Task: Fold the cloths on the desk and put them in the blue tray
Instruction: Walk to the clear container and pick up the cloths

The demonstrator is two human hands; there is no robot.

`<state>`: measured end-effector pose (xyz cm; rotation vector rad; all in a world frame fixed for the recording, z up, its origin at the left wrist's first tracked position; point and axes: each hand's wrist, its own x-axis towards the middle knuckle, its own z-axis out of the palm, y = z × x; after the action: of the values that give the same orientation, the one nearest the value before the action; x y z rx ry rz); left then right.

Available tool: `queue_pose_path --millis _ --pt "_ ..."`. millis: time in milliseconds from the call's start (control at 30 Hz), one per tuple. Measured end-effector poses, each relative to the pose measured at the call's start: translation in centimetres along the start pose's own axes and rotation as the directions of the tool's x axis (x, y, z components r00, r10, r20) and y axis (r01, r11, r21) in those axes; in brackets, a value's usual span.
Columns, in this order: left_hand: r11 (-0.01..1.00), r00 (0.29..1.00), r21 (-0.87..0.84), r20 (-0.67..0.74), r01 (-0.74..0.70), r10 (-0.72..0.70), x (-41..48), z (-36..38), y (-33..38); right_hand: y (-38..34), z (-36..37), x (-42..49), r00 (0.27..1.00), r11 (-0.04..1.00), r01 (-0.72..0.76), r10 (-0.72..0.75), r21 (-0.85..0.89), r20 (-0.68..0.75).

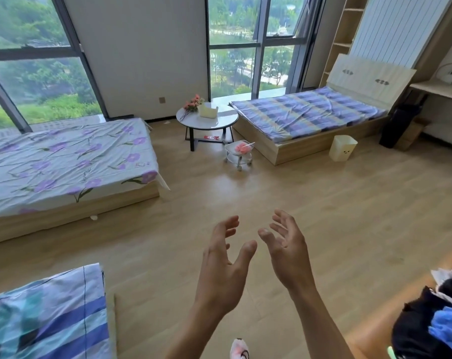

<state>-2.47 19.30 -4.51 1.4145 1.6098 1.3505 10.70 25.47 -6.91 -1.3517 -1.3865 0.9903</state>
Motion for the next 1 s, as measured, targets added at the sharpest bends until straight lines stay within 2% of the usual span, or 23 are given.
queue_pose_path --millis 267,500,733,1000 --pt "1.0 0.997 -0.013 -0.075 0.022 -0.023 13.3 3.4 -0.2 0.3 1.0 14.6 0.999 1.0 0.02 -0.02 0.005 0.049" --pt "0.993 0.992 -0.079 -0.077 0.091 -0.097 24.5 7.3 -1.8 1.2 2.1 25.7 0.996 1.0 -0.026 0.026 -0.004 0.087" --pt "0.985 0.991 -0.123 -0.043 0.121 -0.127 38.7 11.3 -5.4 4.0 4.3 39.5 0.994 0.996 -0.093 0.093 -0.019 0.05" --pt "0.976 0.986 -0.145 0.055 0.165 -0.159 59.3 15.0 -8.9 4.8 8.0 59.7 0.991 0.99 -0.126 0.128 -0.068 0.03"
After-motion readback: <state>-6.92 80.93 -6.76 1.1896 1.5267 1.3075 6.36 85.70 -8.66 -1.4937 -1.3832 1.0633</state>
